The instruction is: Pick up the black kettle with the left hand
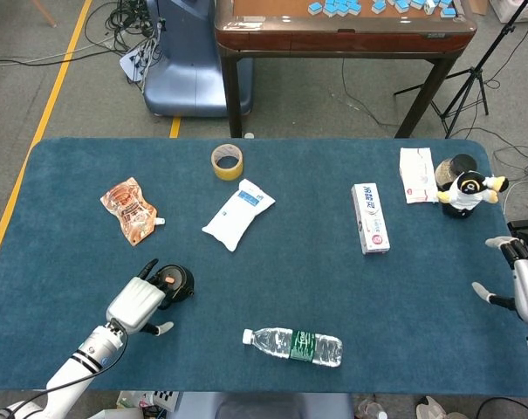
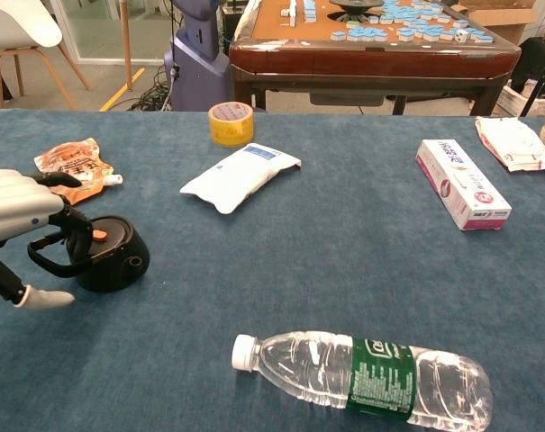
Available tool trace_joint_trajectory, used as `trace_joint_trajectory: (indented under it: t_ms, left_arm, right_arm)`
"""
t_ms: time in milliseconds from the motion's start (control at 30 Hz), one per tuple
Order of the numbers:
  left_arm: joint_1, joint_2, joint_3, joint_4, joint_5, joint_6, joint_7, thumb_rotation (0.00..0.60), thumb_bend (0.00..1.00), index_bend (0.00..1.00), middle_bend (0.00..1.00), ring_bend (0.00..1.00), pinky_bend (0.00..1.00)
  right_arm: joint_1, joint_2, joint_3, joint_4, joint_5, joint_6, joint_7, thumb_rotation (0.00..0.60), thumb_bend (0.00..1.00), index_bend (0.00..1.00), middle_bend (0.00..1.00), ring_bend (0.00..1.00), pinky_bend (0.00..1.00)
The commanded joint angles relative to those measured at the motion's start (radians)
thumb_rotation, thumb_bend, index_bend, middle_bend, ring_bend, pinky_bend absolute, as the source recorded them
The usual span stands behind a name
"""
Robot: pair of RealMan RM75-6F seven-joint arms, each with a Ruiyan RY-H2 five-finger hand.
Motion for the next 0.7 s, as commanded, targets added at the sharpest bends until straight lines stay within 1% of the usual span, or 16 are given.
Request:
trace_joint_trajectory:
  t_ms: [33,500,700]
  left_arm:
    - [0.0,0.0,0.002,0.002,0.0,0.003,0.003,0.367,0.2,0.44,0.43,0.32,0.0]
    - [-0.001,-0.01,0.022,0.01,0.013,0.001,0.002,0.365,0.2,0.52,0.52,0.38,0.0]
    - [-0.005,-0.015,0.024,0.014,0.001,-0.008,0.011,0.365,0.2,0.54,0.55,0.4,0.0]
  right_arm:
    - [-0.001,0.0,-0.001,0.0,0.0,0.001,0.001,0.6,0.06,0.3,0.28,0.14,0.12]
    - [-0.012,0.001,-0.006,0.0,0.005,0.006,0.007,0.6,0.06,0.3,0.28,0.14,0.11]
    - [-0.016,-0.001,-0.008,0.003,0.01,0.006,0.01,0.6,0.06,0.3,0.28,0.14,0.12]
